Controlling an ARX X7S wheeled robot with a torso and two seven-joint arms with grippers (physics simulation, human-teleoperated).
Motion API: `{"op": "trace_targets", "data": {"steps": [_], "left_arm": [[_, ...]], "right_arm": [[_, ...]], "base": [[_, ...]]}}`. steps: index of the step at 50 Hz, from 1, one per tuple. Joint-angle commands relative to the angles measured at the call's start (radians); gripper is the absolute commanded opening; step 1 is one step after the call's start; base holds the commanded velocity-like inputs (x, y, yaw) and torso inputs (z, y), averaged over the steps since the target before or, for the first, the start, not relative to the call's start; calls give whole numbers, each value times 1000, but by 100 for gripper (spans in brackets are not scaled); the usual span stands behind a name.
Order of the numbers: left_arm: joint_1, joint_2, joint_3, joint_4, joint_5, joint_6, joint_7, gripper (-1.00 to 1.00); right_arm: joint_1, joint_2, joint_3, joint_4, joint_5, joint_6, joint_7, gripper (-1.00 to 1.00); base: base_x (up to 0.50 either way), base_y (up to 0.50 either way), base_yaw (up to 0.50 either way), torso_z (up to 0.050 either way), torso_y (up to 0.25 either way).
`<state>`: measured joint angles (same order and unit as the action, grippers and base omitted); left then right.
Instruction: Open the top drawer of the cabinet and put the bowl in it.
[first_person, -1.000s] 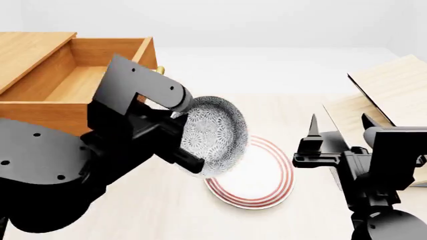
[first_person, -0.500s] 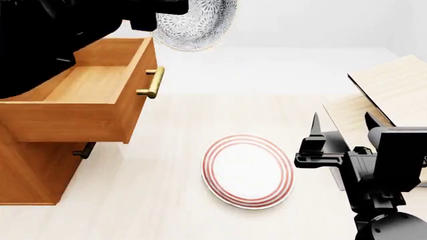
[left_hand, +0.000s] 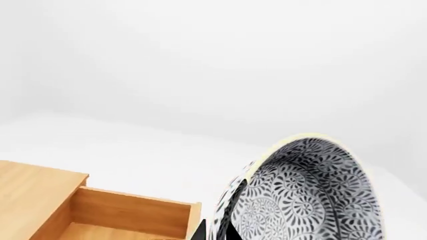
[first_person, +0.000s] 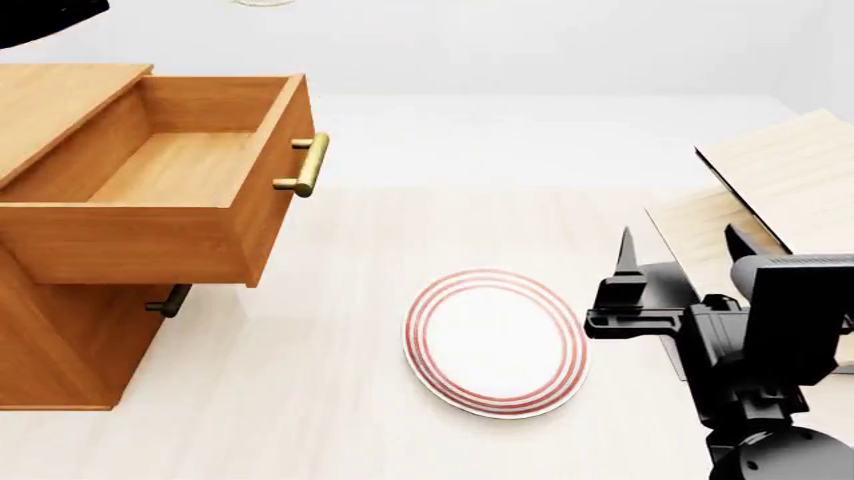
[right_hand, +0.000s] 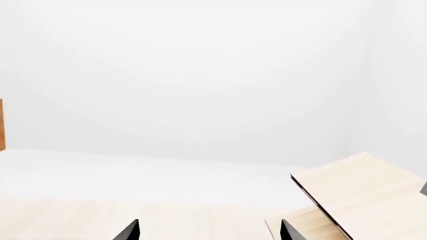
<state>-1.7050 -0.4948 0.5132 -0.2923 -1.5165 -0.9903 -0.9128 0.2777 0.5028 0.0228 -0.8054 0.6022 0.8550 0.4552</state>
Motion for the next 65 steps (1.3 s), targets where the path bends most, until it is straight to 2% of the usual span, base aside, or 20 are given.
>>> {"op": "trace_targets", "data": {"steps": [1,22,33,46,50,65], "left_arm": [[0,8,26,-158,128,83,61,-100],[23,74,83,-504,289,264,201,-100],[24,115,74,-694,317,358,277,-100],[70,120,60,-751,323,418,284,-100],[59,139,66,-834,343,456,315,-100],[74,166,66,-960,371,543,351,-100]], "right_arm": [[5,0,-10,9,-2,-4,2,100],[7,2,-16,33,-2,-17,-2,100],[-1,1,-32,52,-16,-37,-7,100],[-10,-1,-39,78,-27,-61,-13,100],[-10,-2,-42,81,-28,-63,-12,100],[-16,-1,-51,91,-36,-77,-11,100]], "base": [[0,0,0,0,0],[0,0,0,0,0],[0,0,0,0,1],[0,0,0,0,1],[0,0,0,0,0],[0,0,0,0,1]]}}
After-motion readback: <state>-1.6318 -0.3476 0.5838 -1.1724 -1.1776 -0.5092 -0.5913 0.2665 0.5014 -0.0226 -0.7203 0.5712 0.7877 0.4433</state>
